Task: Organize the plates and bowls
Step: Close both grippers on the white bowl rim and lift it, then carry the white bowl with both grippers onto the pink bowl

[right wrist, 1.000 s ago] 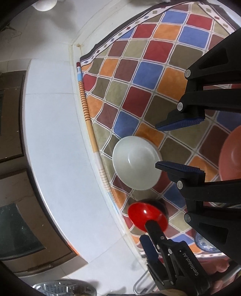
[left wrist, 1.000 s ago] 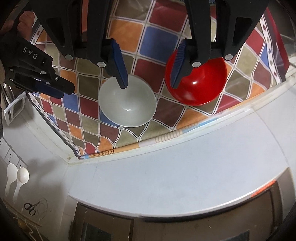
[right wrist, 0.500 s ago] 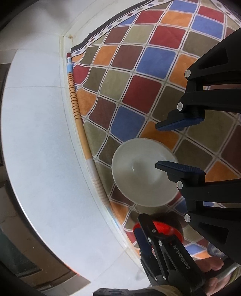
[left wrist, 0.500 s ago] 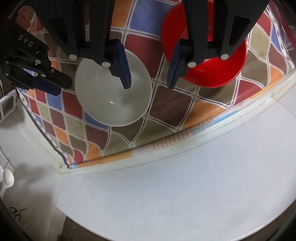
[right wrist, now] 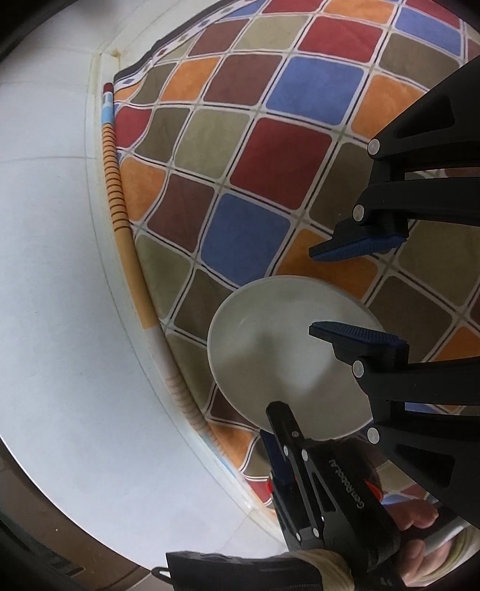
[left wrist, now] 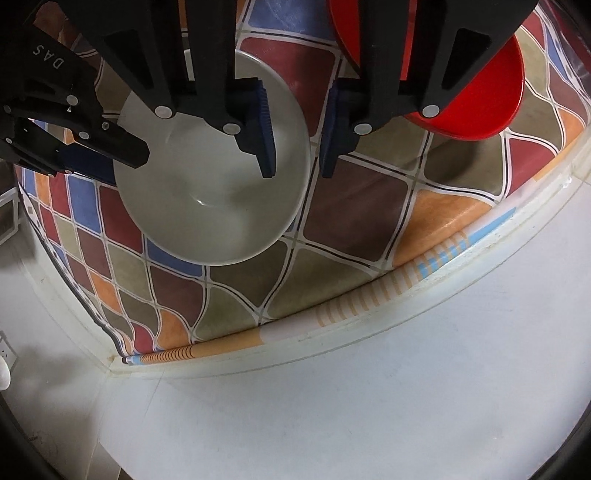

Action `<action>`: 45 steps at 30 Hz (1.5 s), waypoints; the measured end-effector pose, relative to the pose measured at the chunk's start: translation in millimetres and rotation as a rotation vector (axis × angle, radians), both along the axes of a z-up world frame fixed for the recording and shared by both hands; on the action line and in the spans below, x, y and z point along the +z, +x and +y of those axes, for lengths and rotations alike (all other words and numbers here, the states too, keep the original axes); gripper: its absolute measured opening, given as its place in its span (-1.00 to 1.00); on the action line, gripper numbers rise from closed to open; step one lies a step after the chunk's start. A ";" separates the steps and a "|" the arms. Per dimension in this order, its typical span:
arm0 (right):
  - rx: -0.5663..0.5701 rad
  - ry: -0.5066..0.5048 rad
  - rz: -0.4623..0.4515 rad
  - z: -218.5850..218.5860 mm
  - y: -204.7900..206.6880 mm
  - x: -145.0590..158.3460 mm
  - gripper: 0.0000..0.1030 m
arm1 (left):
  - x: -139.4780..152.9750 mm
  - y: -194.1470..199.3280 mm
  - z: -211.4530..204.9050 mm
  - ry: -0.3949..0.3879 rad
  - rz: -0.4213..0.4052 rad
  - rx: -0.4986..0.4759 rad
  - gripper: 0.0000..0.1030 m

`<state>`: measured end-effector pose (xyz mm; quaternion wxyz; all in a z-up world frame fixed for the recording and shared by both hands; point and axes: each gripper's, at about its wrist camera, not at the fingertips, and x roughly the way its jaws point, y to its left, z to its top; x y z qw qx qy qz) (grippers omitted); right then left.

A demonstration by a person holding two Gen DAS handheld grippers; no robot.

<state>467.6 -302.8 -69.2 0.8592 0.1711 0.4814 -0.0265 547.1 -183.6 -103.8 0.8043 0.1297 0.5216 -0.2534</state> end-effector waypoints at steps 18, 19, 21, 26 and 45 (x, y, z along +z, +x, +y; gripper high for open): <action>-0.038 0.050 0.026 -6.0 4.1 -6.7 -0.74 | 4.7 -2.7 0.3 -0.019 0.012 0.008 -0.80; -0.041 0.053 0.025 -6.9 3.2 -5.5 -0.75 | 7.5 -4.8 0.8 -0.023 0.008 0.008 -0.80; -0.043 0.055 0.025 -7.3 0.8 -2.4 -0.75 | 12.2 -8.2 1.8 -0.027 0.003 0.007 -0.80; -0.043 0.054 0.013 -7.6 -7.1 7.5 -0.75 | 26.4 -22.2 3.7 -0.044 -0.011 0.004 -0.80; -0.047 0.022 -0.063 1.0 -72.3 62.7 -0.75 | 84.7 -104.7 27.0 -0.150 -0.072 -0.006 -0.80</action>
